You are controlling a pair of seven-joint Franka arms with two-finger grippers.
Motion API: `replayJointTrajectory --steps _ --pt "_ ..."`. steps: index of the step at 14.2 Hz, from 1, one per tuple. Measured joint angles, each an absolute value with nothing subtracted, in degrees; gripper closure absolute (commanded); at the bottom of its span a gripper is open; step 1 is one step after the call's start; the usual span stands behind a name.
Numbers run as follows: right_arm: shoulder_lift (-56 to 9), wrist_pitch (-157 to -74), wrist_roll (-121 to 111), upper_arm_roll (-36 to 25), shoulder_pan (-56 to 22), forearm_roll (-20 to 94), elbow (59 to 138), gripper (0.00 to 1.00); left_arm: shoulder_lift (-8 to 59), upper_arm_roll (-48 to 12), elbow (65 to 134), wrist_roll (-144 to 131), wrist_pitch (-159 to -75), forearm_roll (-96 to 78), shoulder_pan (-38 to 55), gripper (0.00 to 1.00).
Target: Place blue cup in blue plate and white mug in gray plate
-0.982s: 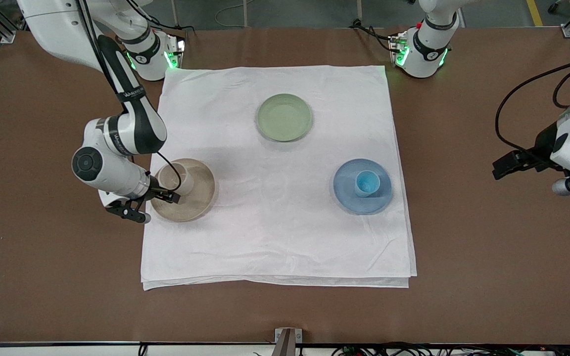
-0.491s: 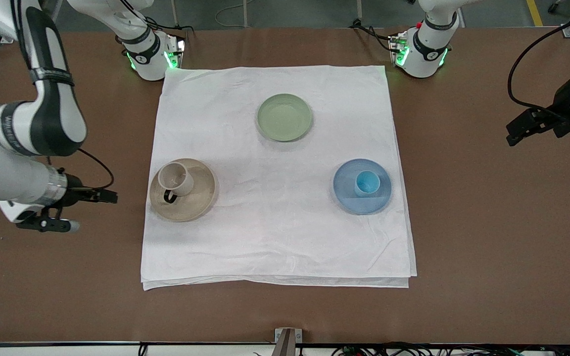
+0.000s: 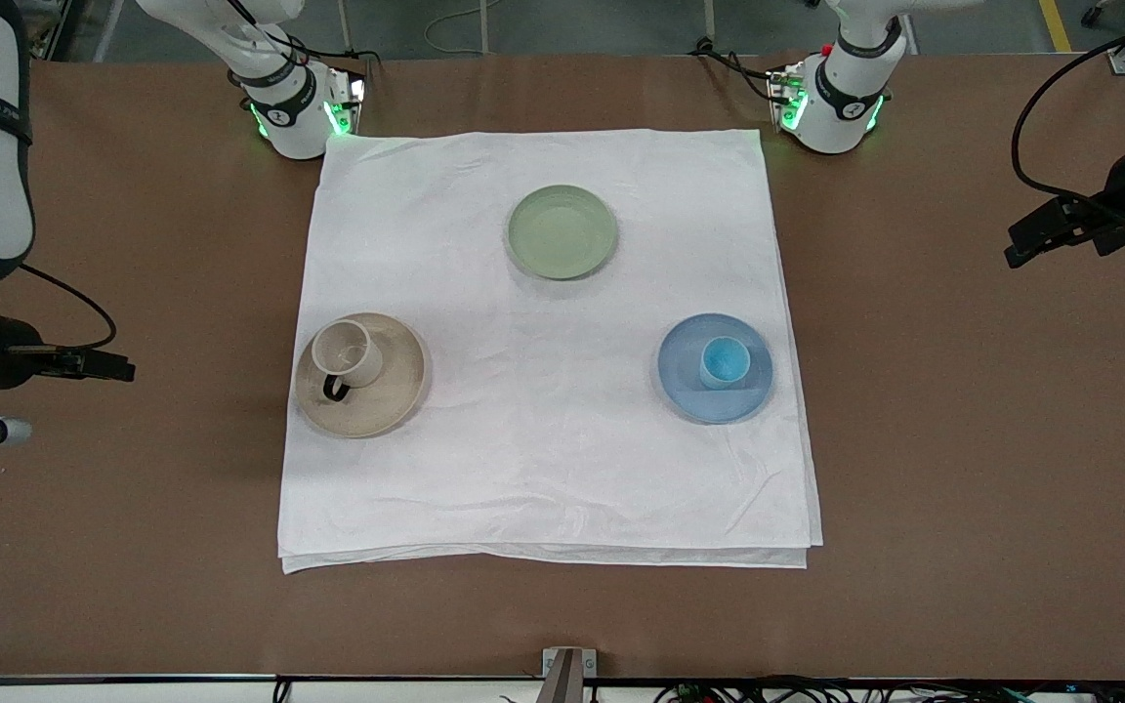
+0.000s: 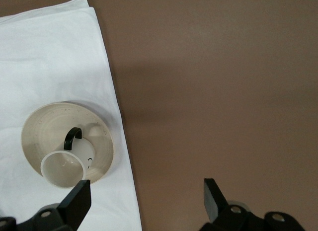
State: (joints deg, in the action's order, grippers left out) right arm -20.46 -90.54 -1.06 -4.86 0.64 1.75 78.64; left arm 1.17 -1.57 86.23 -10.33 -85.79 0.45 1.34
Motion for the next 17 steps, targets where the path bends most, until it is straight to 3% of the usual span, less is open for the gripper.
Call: replayJointTrajectory --steps 10,17 --pt "-17.3 -81.2 -1.1 -4.7 1.1 1.3 74.2 0.00 0.7 -3.7 86.7 -10.3 -85.7 -0.1 1.7 0.00" --pt "-3.8 -83.4 -1.1 -4.0 1.0 1.3 88.9 0.00 0.3 -3.6 86.7 -10.3 -85.4 -0.1 1.5 0.00"
